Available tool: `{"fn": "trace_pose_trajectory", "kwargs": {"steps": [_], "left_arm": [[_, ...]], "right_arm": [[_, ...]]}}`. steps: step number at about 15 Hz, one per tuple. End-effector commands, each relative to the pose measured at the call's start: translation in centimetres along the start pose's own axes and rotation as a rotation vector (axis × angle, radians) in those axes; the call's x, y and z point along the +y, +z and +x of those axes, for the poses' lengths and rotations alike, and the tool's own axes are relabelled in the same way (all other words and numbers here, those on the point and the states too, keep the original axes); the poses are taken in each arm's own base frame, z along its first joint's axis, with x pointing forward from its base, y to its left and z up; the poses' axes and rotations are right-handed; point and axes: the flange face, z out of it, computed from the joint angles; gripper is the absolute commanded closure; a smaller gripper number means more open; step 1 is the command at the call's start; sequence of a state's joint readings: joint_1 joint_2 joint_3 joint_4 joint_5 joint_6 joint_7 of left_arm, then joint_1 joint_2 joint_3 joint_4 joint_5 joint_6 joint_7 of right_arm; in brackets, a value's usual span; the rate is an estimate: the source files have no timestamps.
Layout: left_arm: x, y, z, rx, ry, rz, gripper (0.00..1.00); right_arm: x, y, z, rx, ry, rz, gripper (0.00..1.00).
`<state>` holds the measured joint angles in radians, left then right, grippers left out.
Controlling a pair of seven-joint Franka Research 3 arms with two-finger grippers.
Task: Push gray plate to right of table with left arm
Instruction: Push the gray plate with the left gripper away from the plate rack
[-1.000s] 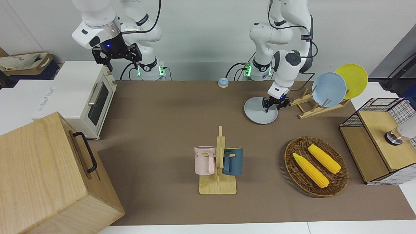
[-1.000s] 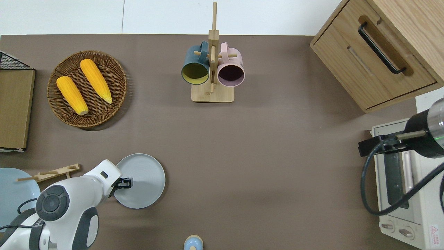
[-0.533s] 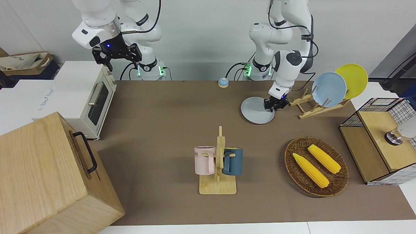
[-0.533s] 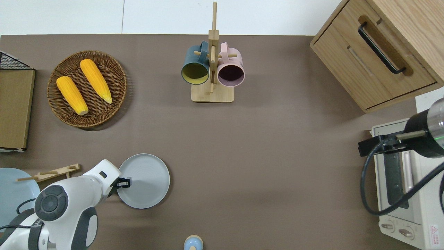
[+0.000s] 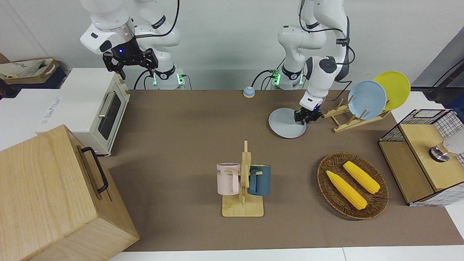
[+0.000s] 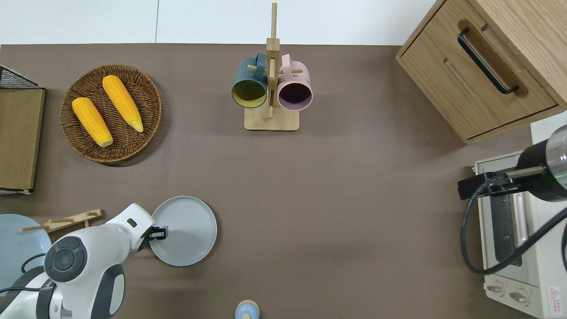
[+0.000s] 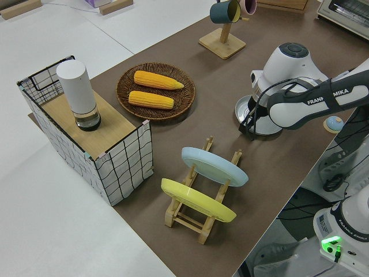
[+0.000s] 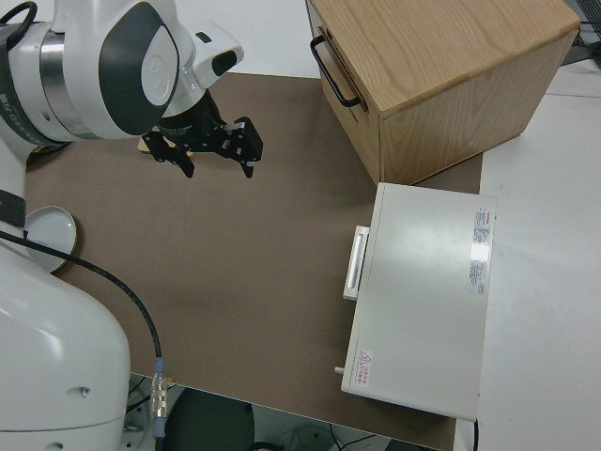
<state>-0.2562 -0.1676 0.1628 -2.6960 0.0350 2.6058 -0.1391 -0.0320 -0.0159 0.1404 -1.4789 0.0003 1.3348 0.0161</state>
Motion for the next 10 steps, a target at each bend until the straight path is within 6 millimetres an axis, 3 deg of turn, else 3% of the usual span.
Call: {"fn": "trace_pose_trajectory", "kwargs": {"steps": [1,10], "left_arm": [[1.2,1.3,-0.2,-0.011,-0.036,0.008,1.00],[4.0,1.5,-0.1,-0.014,-0.068,0.007,1.00]], "right_arm": [[0.1,-0.4,-0.3,-0.004,0.013,0.004,0.017],[0.1,-0.4,-0.3,-0.004,0.015,0.004,0.017]]}}
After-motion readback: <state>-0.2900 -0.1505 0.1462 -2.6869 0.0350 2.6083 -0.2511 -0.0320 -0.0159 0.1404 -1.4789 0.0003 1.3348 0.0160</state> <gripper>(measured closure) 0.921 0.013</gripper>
